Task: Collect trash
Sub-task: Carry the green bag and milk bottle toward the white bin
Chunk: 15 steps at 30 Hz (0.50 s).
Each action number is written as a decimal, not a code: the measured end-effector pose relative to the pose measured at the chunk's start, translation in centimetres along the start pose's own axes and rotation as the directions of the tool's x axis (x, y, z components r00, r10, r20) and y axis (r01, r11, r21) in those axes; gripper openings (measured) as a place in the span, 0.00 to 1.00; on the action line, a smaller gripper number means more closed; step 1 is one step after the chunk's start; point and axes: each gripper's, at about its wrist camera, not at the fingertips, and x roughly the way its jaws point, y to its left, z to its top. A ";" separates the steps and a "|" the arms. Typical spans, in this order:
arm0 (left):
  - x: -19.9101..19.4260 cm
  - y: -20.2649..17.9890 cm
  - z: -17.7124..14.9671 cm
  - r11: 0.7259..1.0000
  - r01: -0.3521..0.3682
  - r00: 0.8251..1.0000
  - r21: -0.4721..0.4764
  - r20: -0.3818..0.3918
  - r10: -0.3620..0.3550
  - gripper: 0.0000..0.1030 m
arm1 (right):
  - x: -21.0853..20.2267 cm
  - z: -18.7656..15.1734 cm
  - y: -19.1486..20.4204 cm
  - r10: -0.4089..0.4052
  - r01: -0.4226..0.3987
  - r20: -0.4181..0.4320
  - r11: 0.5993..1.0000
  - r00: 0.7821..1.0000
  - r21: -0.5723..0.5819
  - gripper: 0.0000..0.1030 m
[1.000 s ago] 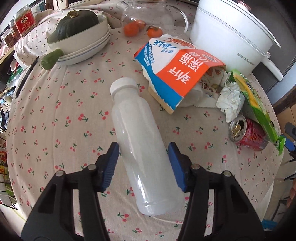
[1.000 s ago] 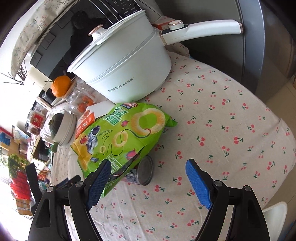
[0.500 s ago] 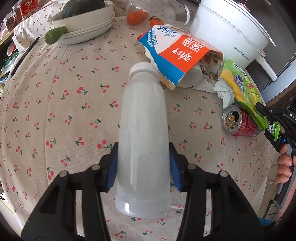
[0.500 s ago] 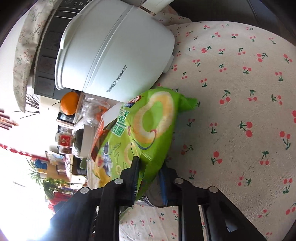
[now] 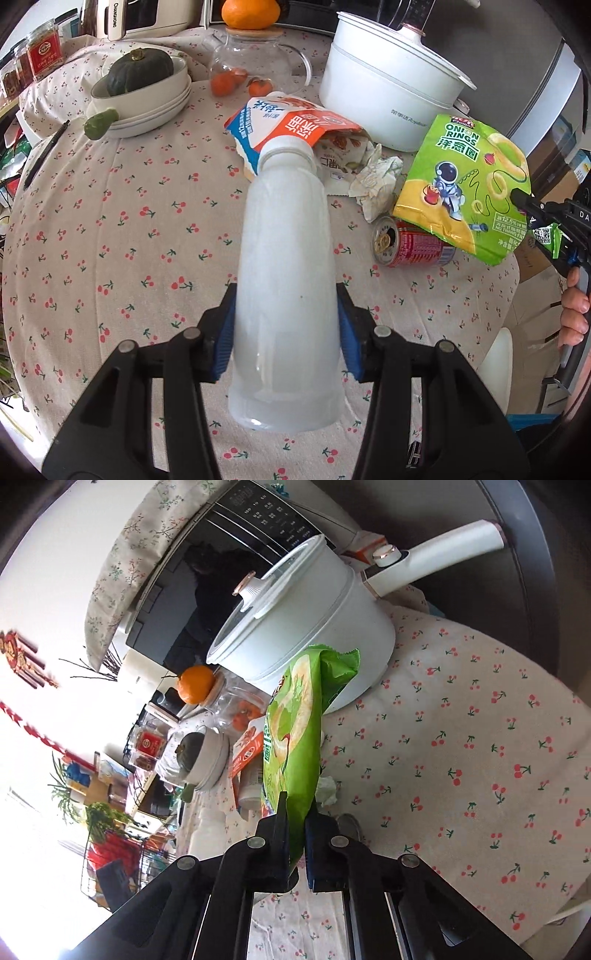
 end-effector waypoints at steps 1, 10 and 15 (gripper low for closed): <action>-0.3 -0.3 -0.3 1.000 0.007 1.000 0.011 0.001 -0.007 0.49 | -0.8 -0.2 0.1 -0.011 0.011 0.000 1.000 1.000 -0.010 0.06; -1.7 -4.9 -3.1 0.988 0.049 0.999 0.144 -0.001 -0.049 0.49 | -8.1 -3.2 -0.5 -0.126 0.125 -0.008 0.988 0.992 -0.093 0.06; -2.5 -8.0 -5.0 0.971 0.084 0.996 0.223 -0.012 -0.084 0.49 | -12.2 -5.3 -1.9 -0.204 0.202 -0.011 0.973 0.979 -0.116 0.06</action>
